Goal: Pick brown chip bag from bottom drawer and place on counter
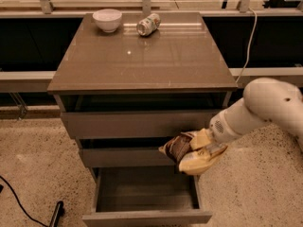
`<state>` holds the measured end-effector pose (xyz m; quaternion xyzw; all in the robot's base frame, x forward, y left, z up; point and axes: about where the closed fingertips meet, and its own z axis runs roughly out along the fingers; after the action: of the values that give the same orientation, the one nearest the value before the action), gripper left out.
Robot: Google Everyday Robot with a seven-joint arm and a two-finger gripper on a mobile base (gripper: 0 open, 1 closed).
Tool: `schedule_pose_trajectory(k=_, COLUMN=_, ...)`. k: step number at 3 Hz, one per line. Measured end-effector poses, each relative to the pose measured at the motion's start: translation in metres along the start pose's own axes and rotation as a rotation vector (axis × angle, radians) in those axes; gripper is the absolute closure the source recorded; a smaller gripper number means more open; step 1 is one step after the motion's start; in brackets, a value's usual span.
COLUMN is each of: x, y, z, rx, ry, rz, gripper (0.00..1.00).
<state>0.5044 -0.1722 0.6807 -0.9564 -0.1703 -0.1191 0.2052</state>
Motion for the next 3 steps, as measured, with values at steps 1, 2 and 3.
schedule_pose_trajectory(k=1, x=0.029, y=0.006, z=-0.049, rx=-0.032, ry=0.056, rz=0.005, gripper=1.00)
schedule_pose_trajectory(k=2, x=0.055, y=0.010, z=-0.108, rx=-0.057, ry=0.123, rz=0.009, gripper=1.00)
schedule_pose_trajectory(k=3, x=0.056, y=0.009, z=-0.119, rx=-0.053, ry=0.127, rz=0.000, gripper=1.00)
